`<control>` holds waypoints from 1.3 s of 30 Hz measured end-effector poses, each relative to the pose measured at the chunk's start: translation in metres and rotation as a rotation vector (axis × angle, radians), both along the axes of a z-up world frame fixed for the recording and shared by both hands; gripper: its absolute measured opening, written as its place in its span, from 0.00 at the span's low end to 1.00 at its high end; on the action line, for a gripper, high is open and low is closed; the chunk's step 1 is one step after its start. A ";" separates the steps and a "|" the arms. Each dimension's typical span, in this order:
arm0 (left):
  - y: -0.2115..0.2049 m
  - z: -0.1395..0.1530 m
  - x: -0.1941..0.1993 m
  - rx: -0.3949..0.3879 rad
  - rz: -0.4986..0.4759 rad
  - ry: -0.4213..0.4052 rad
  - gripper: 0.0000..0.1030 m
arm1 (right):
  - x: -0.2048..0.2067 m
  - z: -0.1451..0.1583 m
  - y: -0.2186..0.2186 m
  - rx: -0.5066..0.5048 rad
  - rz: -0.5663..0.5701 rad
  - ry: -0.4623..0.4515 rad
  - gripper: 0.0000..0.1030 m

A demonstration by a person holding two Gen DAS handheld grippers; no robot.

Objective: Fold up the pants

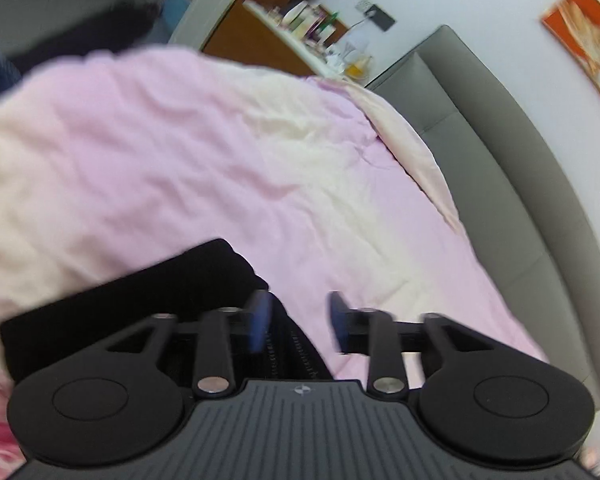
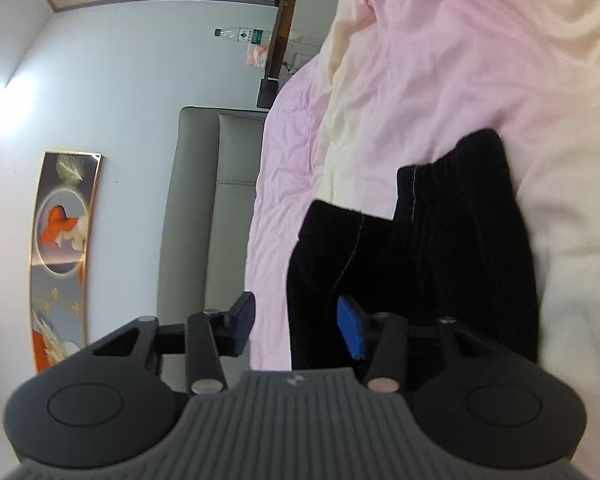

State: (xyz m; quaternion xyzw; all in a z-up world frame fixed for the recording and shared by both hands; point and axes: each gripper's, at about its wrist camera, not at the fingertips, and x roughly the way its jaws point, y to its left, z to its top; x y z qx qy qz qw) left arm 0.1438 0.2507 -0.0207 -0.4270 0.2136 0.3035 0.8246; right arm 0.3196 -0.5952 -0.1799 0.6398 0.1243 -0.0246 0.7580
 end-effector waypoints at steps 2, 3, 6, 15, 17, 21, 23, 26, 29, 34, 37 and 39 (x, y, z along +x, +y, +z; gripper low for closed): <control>-0.023 0.004 -0.004 0.044 -0.112 0.037 0.59 | 0.006 0.017 0.011 -0.141 0.039 0.027 0.47; -0.037 0.003 -0.003 0.046 -0.190 0.060 0.61 | 0.010 0.026 0.020 -0.212 0.089 0.040 0.47; -0.080 -0.011 0.005 -0.012 -0.415 0.138 0.68 | 0.024 0.037 0.062 -0.356 0.327 0.081 0.47; -0.189 -0.029 0.060 -0.121 -0.780 0.218 0.74 | 0.022 0.060 0.211 -0.866 0.803 0.064 0.55; -0.205 -0.030 0.074 -0.162 -0.846 0.213 0.79 | 0.019 0.056 0.212 -0.881 0.781 0.084 0.56; -0.222 -0.056 0.096 -0.412 -0.861 0.179 0.85 | 0.014 0.045 0.189 -0.744 0.659 0.186 0.56; -0.216 -0.075 0.112 -0.485 -0.782 0.192 0.82 | 0.008 0.046 0.175 -0.641 0.610 0.191 0.56; -0.213 -0.095 0.114 -0.578 -0.635 0.167 0.73 | -0.007 0.047 0.168 -0.567 0.560 0.165 0.56; -0.213 -0.098 0.115 -0.590 -0.555 0.128 0.05 | -0.008 0.049 0.175 -0.569 0.595 0.133 0.56; -0.203 -0.067 0.143 -0.526 -0.486 0.000 0.03 | -0.005 0.049 0.175 -0.647 0.583 0.107 0.56; -0.204 -0.061 0.172 -0.427 -0.478 0.014 0.03 | -0.003 0.046 0.172 -0.619 0.589 0.097 0.56; -0.211 -0.076 0.190 -0.391 -0.490 0.096 0.05 | -0.001 0.045 0.173 -0.632 0.589 0.099 0.56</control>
